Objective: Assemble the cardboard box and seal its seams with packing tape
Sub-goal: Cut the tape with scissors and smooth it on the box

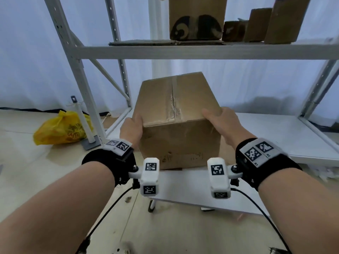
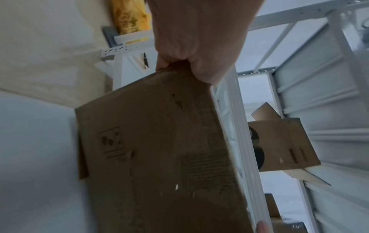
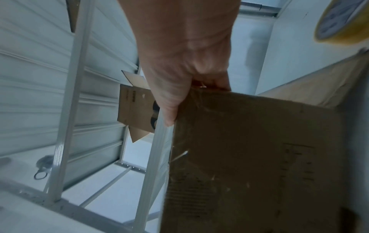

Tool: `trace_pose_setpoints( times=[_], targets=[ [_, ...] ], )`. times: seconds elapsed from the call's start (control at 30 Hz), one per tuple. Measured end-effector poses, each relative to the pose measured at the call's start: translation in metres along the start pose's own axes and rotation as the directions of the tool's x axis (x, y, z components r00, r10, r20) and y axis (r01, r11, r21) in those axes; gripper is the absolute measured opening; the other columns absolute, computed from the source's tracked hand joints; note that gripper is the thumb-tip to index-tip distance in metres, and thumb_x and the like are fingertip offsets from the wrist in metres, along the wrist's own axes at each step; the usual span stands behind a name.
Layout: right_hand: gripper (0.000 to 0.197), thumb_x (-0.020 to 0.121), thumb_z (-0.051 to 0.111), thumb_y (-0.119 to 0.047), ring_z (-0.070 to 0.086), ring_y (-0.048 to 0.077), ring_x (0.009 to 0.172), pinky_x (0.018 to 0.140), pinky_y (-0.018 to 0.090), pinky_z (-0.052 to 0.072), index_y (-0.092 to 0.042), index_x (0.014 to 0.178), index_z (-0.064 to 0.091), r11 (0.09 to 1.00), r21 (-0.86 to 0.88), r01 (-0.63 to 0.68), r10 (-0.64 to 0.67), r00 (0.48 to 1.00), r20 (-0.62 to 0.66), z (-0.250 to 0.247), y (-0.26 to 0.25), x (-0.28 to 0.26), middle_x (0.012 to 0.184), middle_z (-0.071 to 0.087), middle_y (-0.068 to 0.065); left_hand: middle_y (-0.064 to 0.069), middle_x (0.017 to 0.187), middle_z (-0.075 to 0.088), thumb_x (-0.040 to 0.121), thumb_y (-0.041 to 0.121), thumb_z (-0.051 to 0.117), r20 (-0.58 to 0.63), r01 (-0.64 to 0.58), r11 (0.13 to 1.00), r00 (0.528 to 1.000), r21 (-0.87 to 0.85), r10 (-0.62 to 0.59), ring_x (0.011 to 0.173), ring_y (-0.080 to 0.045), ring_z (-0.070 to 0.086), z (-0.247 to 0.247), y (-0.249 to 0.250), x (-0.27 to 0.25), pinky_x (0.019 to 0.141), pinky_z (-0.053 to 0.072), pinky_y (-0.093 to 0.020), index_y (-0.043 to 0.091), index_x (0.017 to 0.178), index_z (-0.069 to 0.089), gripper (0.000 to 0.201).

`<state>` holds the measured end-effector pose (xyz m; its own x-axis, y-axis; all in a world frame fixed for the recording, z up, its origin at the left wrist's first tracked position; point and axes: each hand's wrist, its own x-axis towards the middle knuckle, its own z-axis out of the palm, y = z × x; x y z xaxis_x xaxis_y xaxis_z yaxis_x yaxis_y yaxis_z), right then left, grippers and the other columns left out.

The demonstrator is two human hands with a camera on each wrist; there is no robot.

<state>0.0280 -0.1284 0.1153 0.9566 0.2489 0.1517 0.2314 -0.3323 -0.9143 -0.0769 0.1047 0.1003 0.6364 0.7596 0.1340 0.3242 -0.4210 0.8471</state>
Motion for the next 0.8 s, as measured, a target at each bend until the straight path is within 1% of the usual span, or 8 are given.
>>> trace_pose_setpoints(
  times=[0.23,0.3,0.4,0.47,0.53,0.63,0.73,0.8],
  targets=[
    [0.062,0.084,0.073,-0.028,0.055,0.017,0.108,0.096,0.034,0.047,-0.006,0.132,0.040,0.994,0.065,0.084,-0.088,0.994,0.064,-0.011,0.015,-0.029,0.121,0.054,0.000,-0.006,0.108,0.057,0.098,0.035,0.045,-0.094,-0.226,0.948,0.973,-0.224,0.210,0.097,-0.023,0.055,-0.014,-0.016,-0.037,0.086,0.046,-0.035,0.004,0.122,0.045,0.040],
    [0.084,0.073,0.083,-0.028,0.051,0.019,0.114,0.101,0.037,0.045,-0.003,0.137,0.034,0.996,-0.087,-0.022,0.034,0.990,0.140,-0.013,0.040,-0.033,0.127,0.049,0.001,-0.005,0.112,0.051,0.097,0.027,0.049,0.049,-0.182,0.964,0.980,-0.194,0.195,0.103,-0.022,0.052,-0.010,-0.029,-0.050,0.091,0.043,-0.034,0.003,0.127,0.035,0.041],
    [0.124,0.040,0.083,-0.068,0.053,0.024,0.117,0.094,0.039,0.046,-0.008,0.138,0.036,0.943,-0.287,-0.168,0.250,0.928,0.277,-0.009,0.072,-0.035,0.131,0.053,0.005,-0.011,0.124,0.046,0.092,0.023,0.059,0.250,0.000,0.992,0.968,-0.123,0.031,0.112,-0.025,0.048,-0.001,-0.047,-0.056,0.098,0.041,-0.036,0.002,0.131,0.025,0.056],
    [0.113,0.057,0.073,-0.072,0.048,0.026,0.123,0.091,0.038,0.042,-0.012,0.143,0.032,0.948,-0.228,-0.220,0.282,0.914,0.291,-0.002,0.067,-0.037,0.137,0.048,0.003,-0.009,0.129,0.047,0.087,0.042,0.062,0.255,0.139,0.961,0.964,-0.238,-0.076,0.115,-0.026,0.049,-0.001,-0.050,-0.052,0.103,0.040,-0.042,0.006,0.135,0.023,0.072],
    [0.105,0.065,0.070,-0.070,0.049,0.022,0.124,0.096,0.034,0.041,-0.015,0.145,0.030,0.980,-0.015,-0.196,0.195,0.956,0.220,0.006,0.051,-0.034,0.138,0.048,-0.002,-0.003,0.129,0.048,0.081,0.064,0.056,0.187,0.150,0.932,0.978,-0.330,-0.092,0.116,-0.025,0.049,-0.005,-0.044,-0.047,0.105,0.039,-0.043,0.011,0.138,0.025,0.084],
    [0.100,0.061,0.073,-0.070,0.059,0.010,0.110,0.093,0.028,0.049,-0.017,0.139,0.039,0.973,0.229,-0.030,0.025,0.999,0.028,0.007,0.017,-0.036,0.123,0.059,-0.008,0.003,0.123,0.047,0.089,0.066,0.038,-0.009,0.003,0.921,1.000,-0.389,-0.007,0.114,-0.016,0.046,-0.015,-0.019,-0.043,0.101,0.035,-0.031,0.011,0.141,0.031,0.075],
    [0.076,0.074,0.061,-0.069,0.057,0.003,0.101,0.086,0.020,0.044,-0.020,0.130,0.046,0.971,0.221,0.093,-0.075,0.993,-0.085,-0.002,-0.018,-0.039,0.113,0.059,-0.012,0.003,0.109,0.049,0.095,0.061,0.023,-0.182,-0.125,0.937,0.981,-0.326,0.068,0.100,-0.015,0.045,-0.036,0.015,-0.035,0.088,0.029,-0.026,0.010,0.128,0.049,0.067],
    [0.077,0.076,0.044,-0.080,0.058,0.017,0.099,0.089,0.029,0.045,-0.017,0.118,0.059,0.978,0.193,0.073,-0.055,0.994,-0.099,-0.012,-0.039,-0.035,0.110,0.064,0.001,-0.004,0.106,0.058,0.094,0.065,0.018,-0.207,-0.137,0.951,0.975,-0.277,0.080,0.099,-0.021,0.052,-0.050,0.031,-0.021,0.088,0.033,-0.031,0.009,0.115,0.059,0.072]
  ],
)
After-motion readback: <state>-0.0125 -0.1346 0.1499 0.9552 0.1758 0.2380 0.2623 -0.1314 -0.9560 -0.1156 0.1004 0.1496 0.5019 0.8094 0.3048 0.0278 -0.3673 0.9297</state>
